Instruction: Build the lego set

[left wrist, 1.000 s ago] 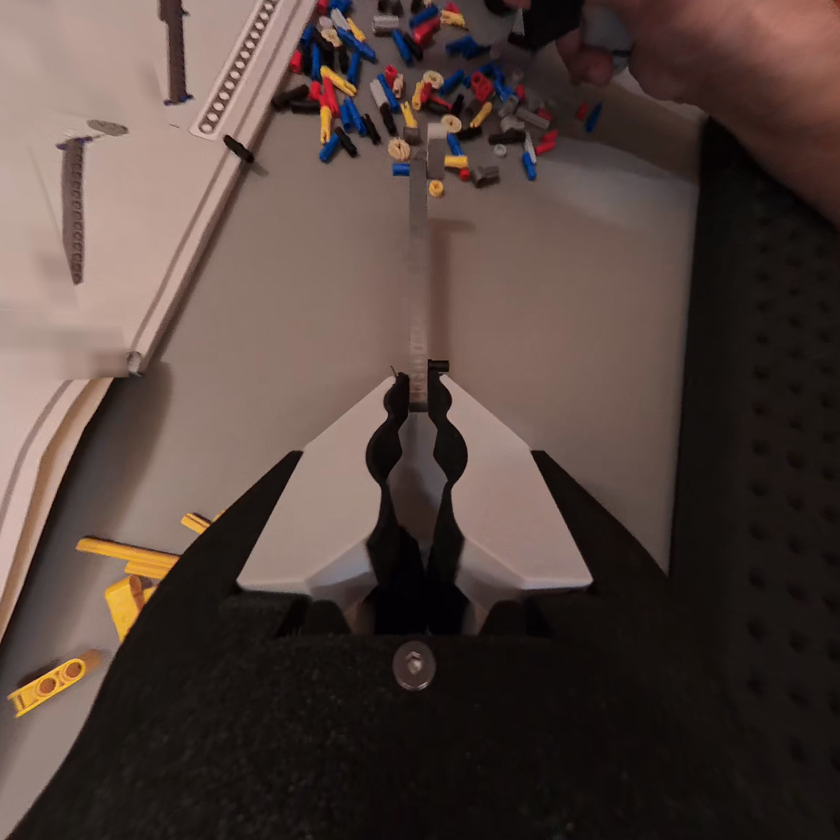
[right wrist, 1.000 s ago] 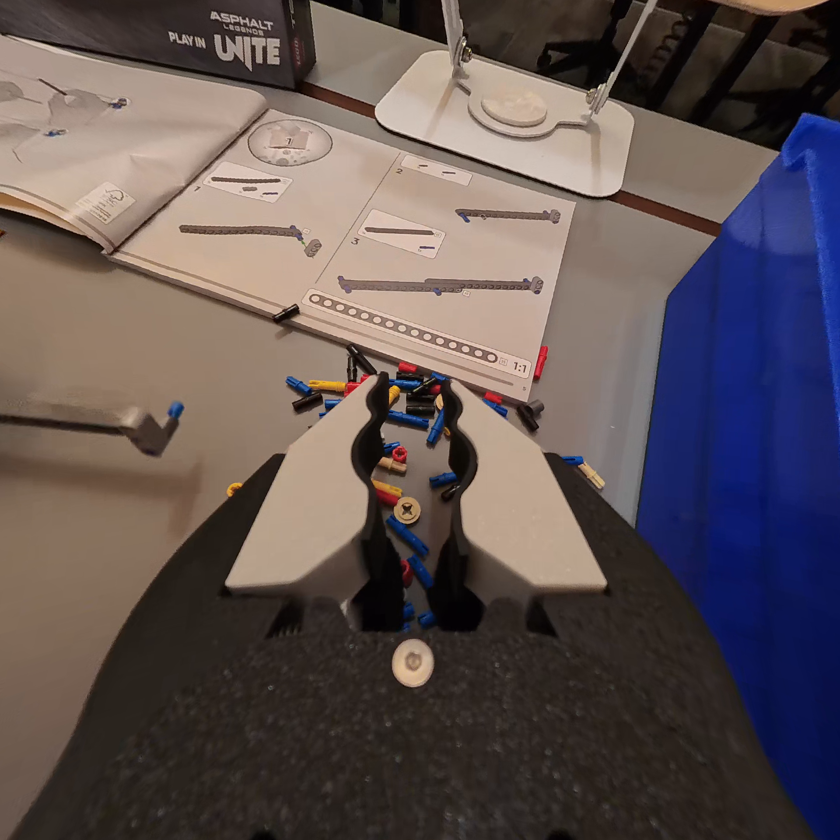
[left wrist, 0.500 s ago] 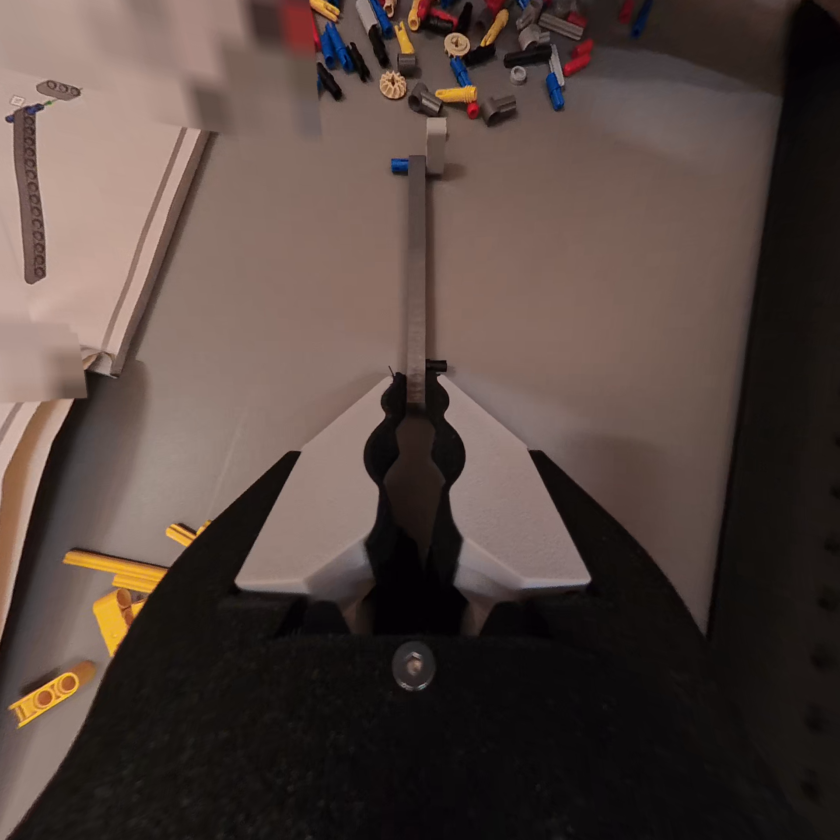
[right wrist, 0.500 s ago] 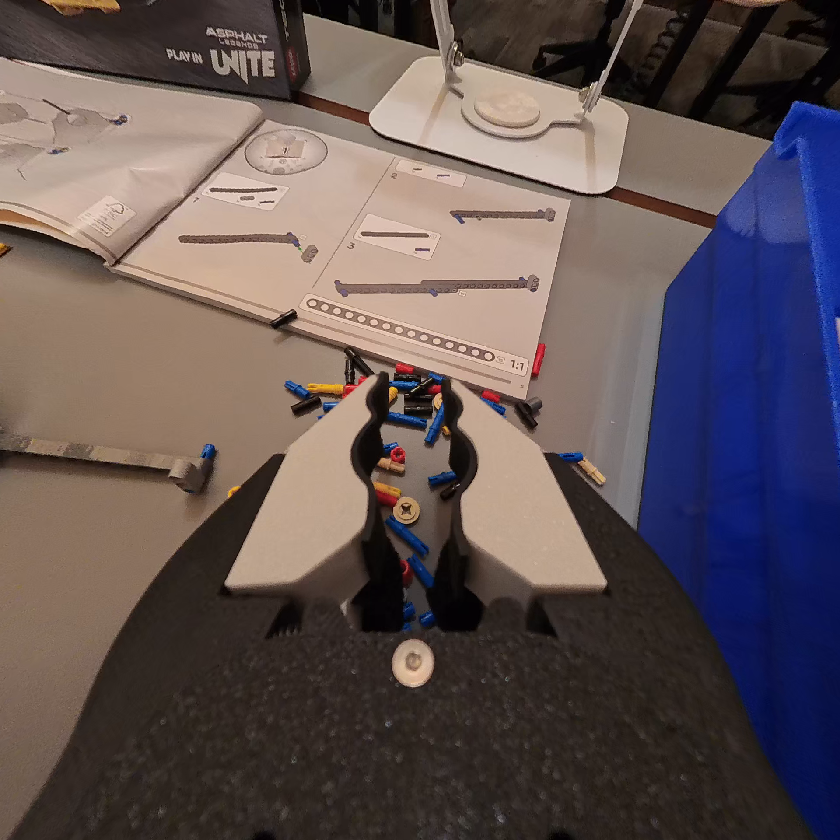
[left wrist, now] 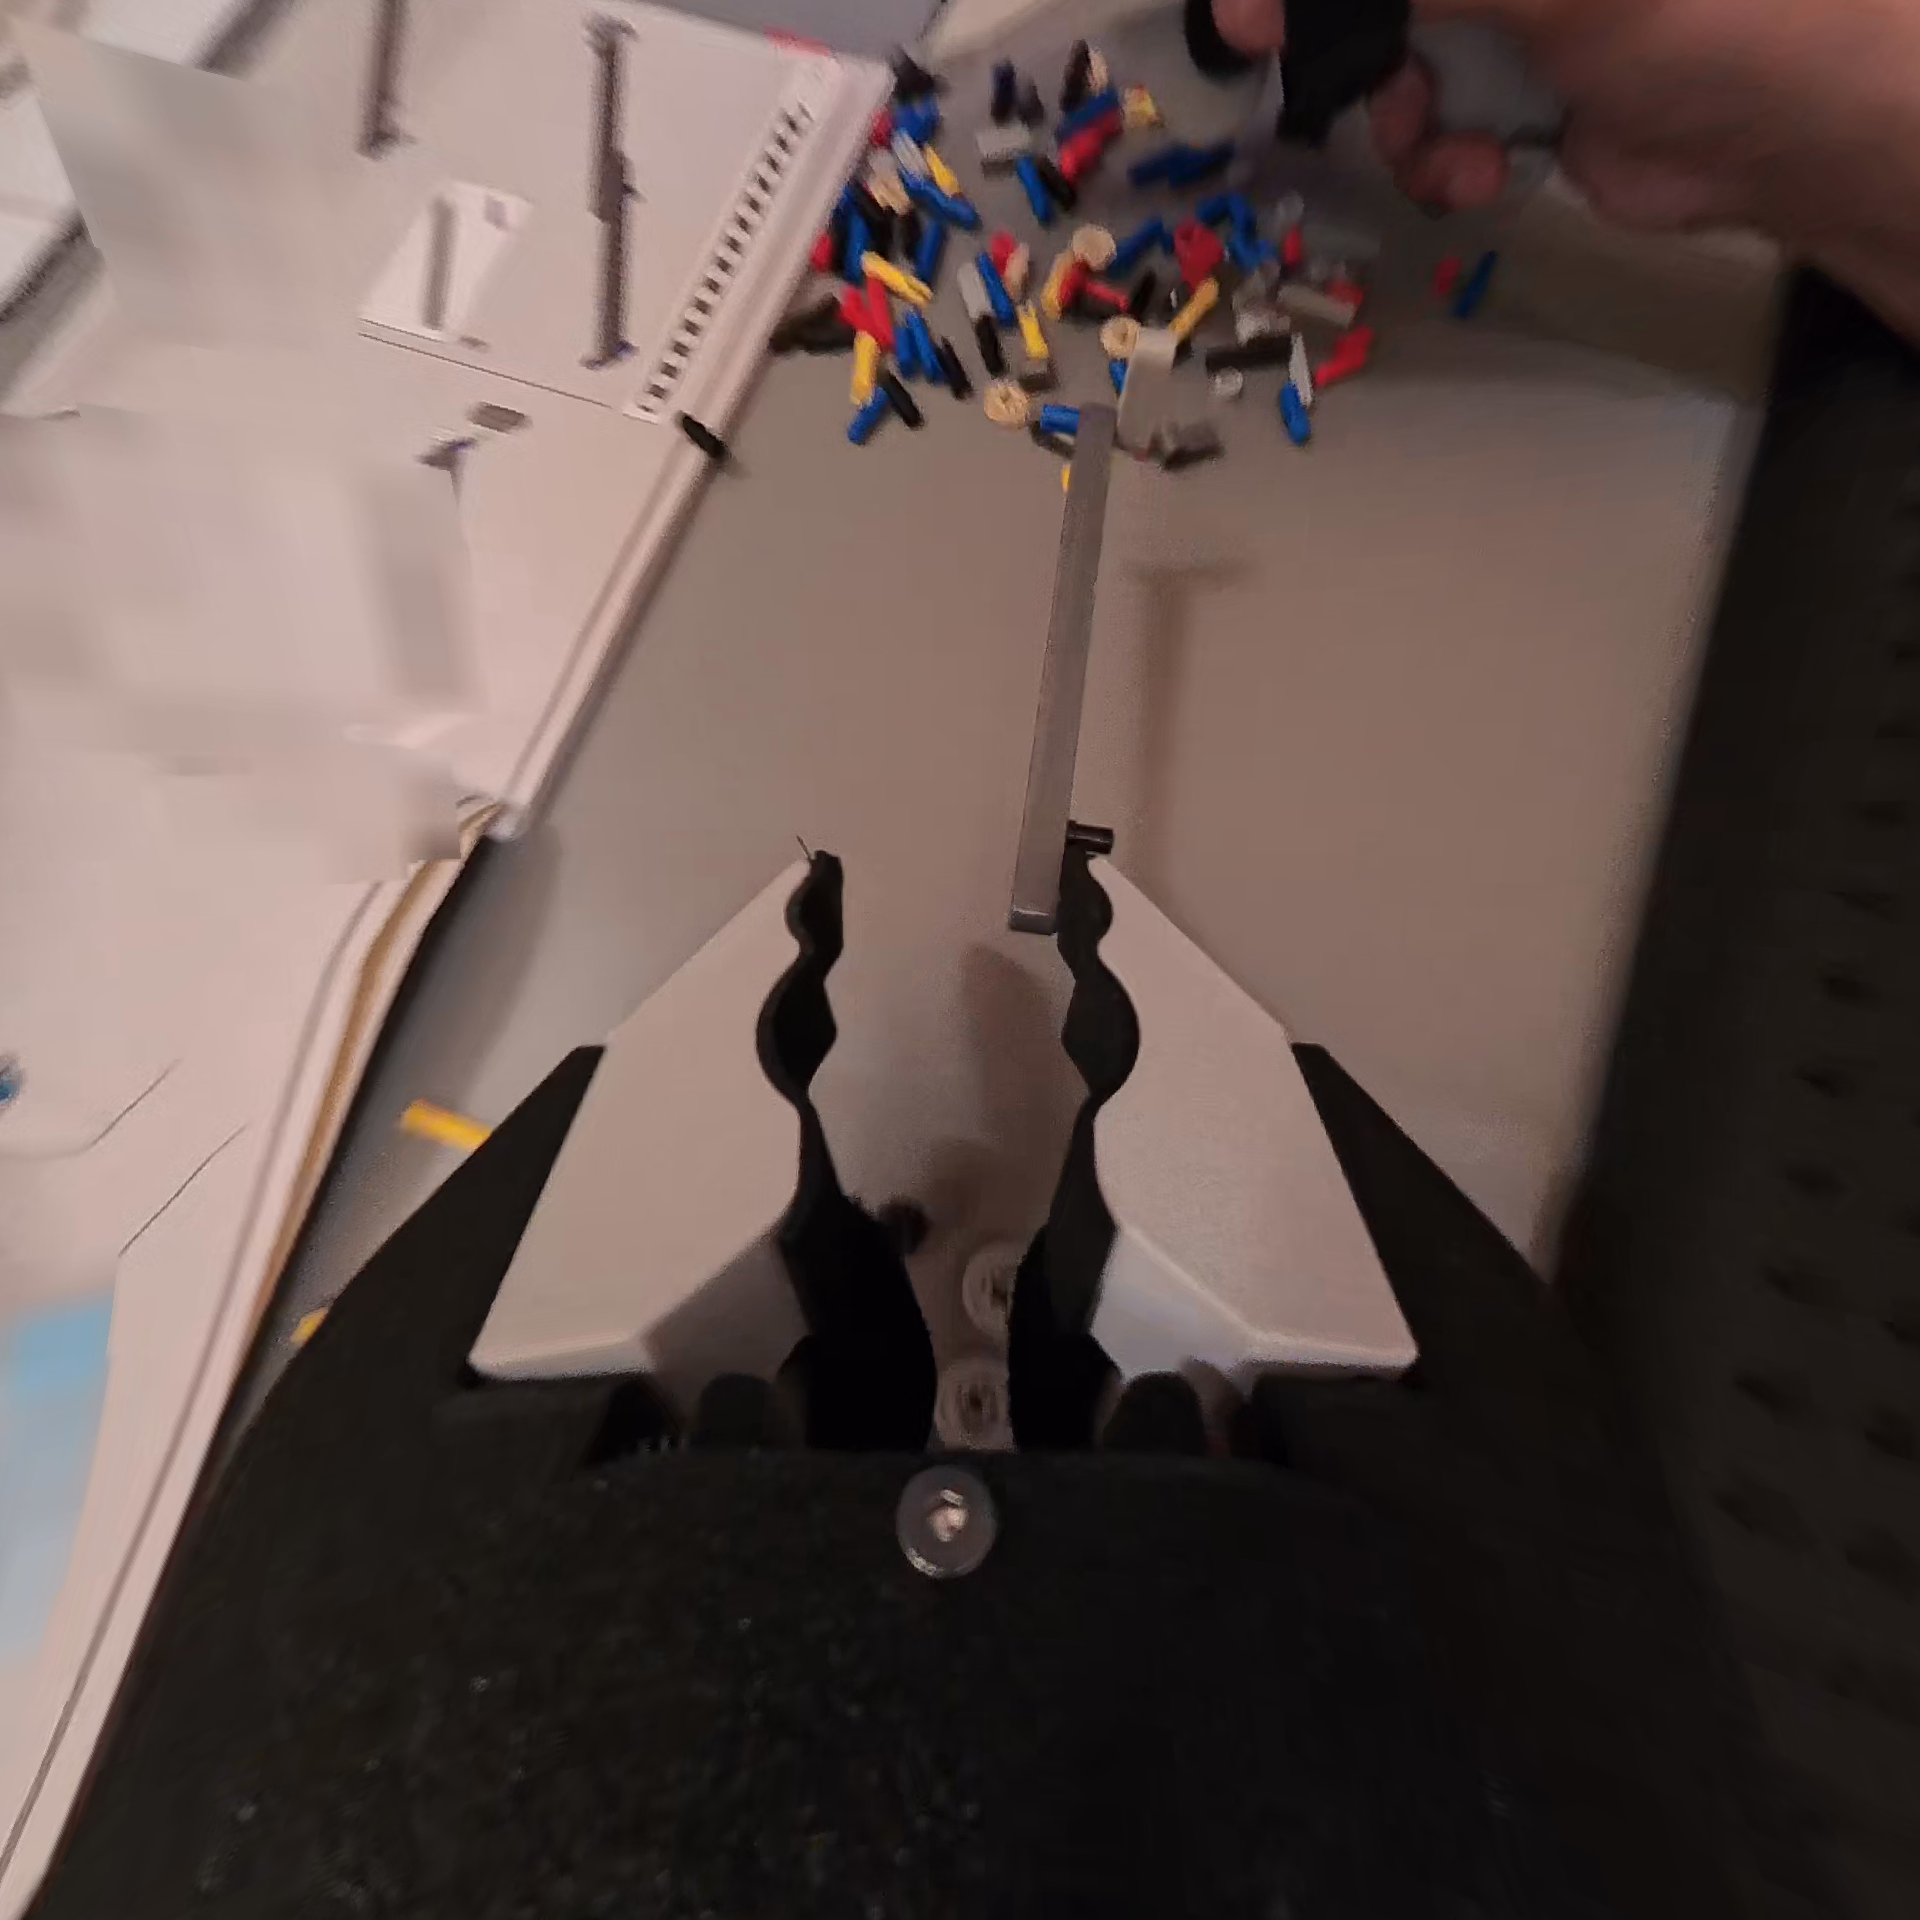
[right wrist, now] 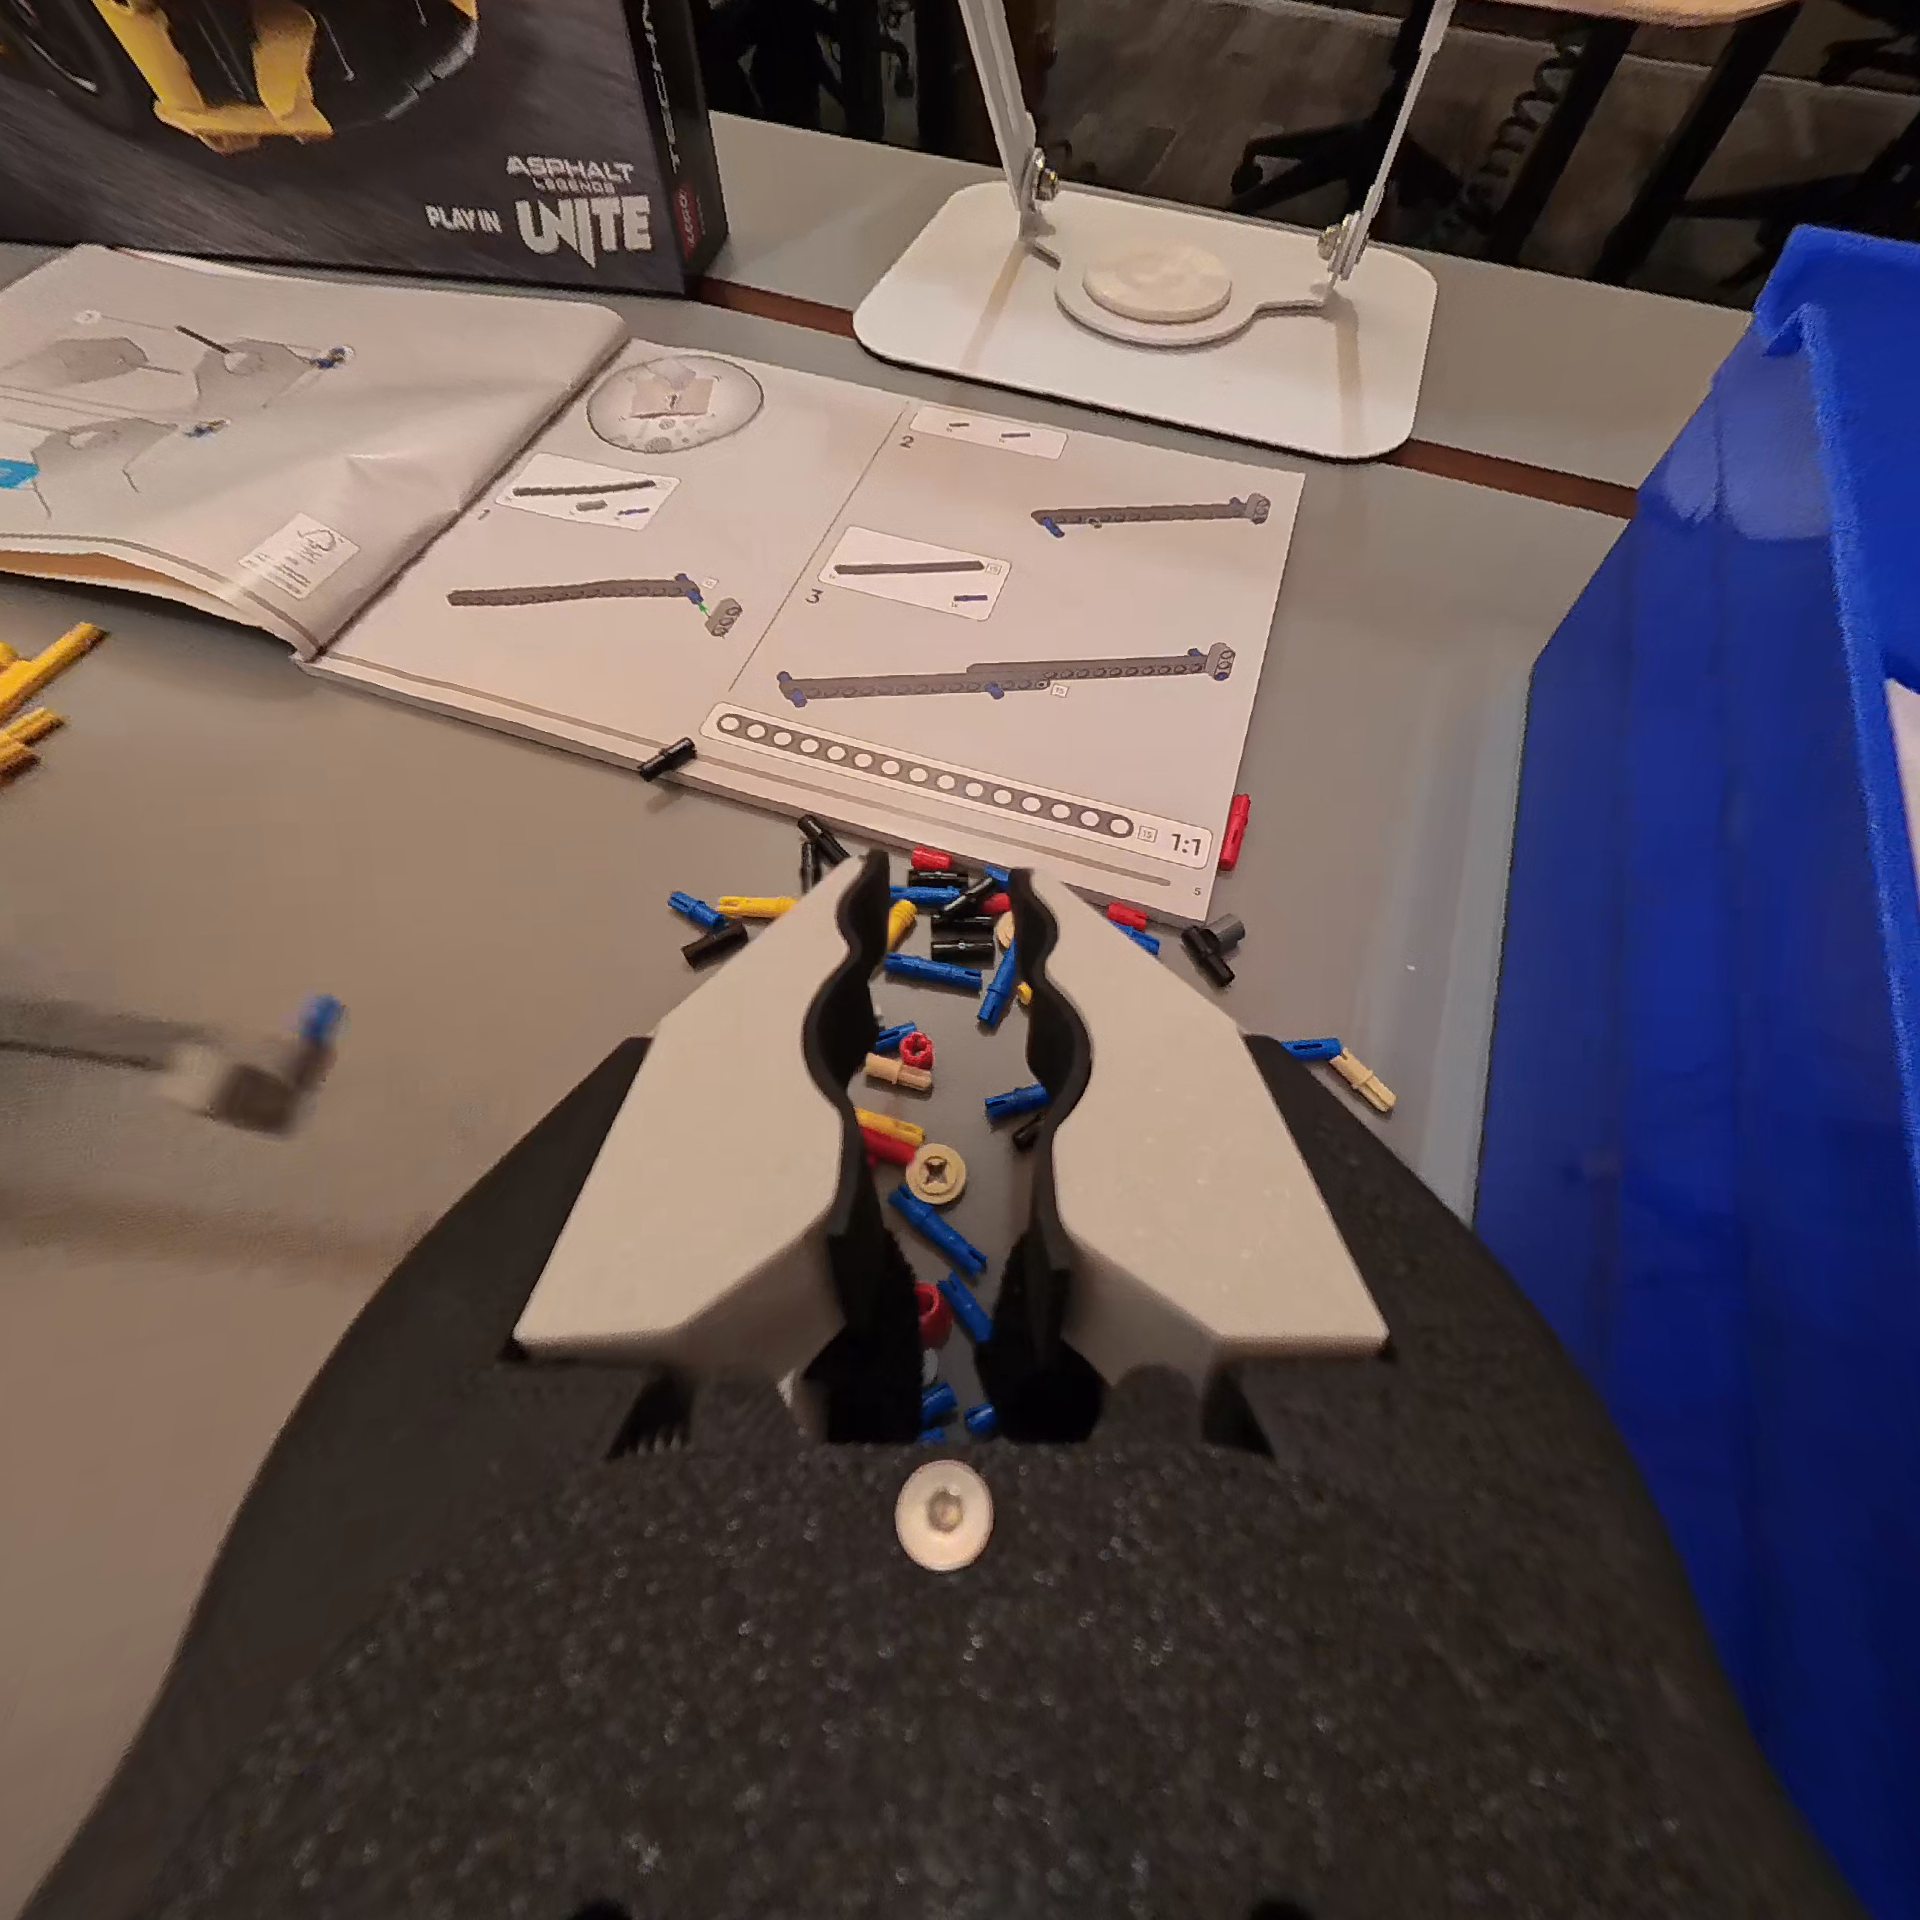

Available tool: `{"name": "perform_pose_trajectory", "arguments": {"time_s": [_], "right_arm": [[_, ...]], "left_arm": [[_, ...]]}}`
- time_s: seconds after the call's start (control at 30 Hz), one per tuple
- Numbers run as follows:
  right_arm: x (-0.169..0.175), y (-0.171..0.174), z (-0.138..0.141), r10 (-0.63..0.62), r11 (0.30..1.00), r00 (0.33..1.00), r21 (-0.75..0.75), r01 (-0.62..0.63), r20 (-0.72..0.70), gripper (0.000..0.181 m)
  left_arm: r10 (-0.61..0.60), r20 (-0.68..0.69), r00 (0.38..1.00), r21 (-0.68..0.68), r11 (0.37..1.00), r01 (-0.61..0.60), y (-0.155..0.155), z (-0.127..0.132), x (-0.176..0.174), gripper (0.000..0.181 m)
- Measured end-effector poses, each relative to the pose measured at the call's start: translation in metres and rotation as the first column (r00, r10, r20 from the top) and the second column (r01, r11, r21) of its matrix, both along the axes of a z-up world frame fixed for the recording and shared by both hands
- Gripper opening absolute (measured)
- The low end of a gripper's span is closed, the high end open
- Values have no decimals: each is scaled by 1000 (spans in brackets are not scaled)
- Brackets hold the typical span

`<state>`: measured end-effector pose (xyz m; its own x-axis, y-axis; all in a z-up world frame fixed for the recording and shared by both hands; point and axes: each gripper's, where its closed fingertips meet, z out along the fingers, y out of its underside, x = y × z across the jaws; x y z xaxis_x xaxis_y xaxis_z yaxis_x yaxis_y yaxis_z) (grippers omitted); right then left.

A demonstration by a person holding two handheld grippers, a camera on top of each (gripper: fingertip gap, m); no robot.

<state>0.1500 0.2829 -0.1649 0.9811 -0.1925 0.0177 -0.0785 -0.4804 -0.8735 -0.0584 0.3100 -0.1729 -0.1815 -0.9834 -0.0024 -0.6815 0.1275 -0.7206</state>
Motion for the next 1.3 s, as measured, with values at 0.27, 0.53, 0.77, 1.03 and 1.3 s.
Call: {"name": "perform_pose_trajectory", "arguments": {"time_s": [0.27,0.53,0.77,1.03,1.3], "right_arm": [[-6,2,6,24,999,999,37,-22,-37,22],[-55,4,44,282,937,959,226,-266,-42,23],[-136,-2,34,590,795,807,151,-587,30,25],[-165,3,-30,672,736,730,-222,-639,125,22],[-169,6,-47,684,718,711,-317,-619,162,13]], "left_arm": [[-4,157,988,-103,994,20,36,54,-105,7],[-15,89,996,-156,987,28,15,14,-53,7],[-52,-64,997,-63,997,48,-4,-24,9,7],[-91,-55,994,-91,992,86,-17,-31,17,6],[-118,-111,987,-65,992,111,-21,-41,15,6]]}}
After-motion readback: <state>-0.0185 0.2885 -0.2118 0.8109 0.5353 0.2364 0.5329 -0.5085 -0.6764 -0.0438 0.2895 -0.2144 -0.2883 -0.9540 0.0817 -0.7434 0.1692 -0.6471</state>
